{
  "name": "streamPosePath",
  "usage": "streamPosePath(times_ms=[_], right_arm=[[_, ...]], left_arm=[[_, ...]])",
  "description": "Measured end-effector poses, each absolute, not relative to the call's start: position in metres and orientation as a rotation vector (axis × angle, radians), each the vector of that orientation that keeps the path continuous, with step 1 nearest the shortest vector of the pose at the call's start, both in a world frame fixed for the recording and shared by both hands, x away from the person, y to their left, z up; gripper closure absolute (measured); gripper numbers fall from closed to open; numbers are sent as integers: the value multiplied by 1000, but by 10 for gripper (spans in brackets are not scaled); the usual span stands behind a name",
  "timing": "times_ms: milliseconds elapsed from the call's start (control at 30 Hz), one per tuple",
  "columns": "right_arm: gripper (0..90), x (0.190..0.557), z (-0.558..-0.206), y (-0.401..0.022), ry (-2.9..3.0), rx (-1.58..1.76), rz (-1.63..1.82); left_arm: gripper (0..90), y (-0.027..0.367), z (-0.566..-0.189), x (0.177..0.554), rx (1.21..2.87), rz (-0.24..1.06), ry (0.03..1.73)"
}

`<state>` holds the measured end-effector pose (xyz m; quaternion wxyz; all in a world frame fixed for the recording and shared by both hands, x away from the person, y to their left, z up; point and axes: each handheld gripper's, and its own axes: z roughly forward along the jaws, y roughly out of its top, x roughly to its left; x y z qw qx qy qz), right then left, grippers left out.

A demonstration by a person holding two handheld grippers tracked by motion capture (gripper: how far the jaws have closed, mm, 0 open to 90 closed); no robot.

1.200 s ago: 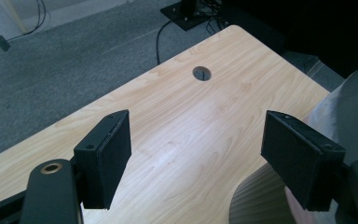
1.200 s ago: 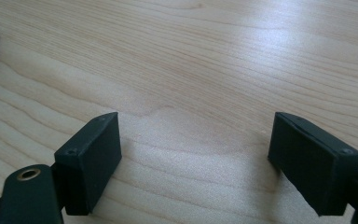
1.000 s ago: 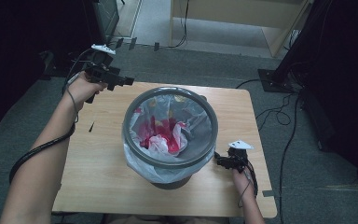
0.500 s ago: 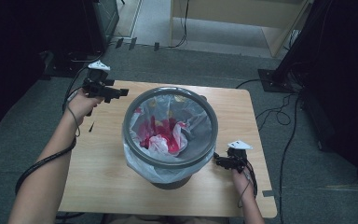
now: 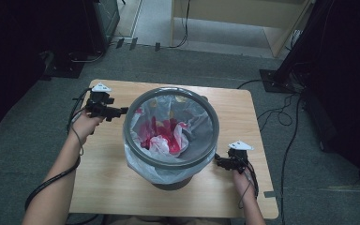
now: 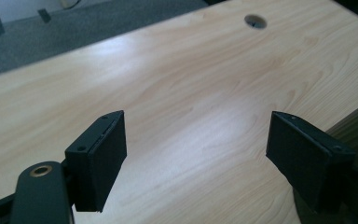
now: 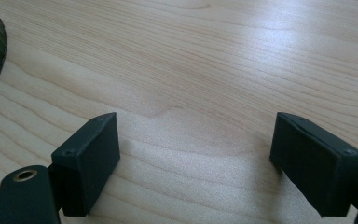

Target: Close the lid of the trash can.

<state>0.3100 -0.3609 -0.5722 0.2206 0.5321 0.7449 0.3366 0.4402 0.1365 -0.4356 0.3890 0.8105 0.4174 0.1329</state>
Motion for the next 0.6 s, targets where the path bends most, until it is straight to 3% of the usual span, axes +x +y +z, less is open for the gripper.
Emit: streamPosePath(times_ms=[600], right_arm=[[153, 310, -572, -358, 2071, 1461, 934]], left_arm=[[207, 137, -501, 417, 2047, 323, 1073]])
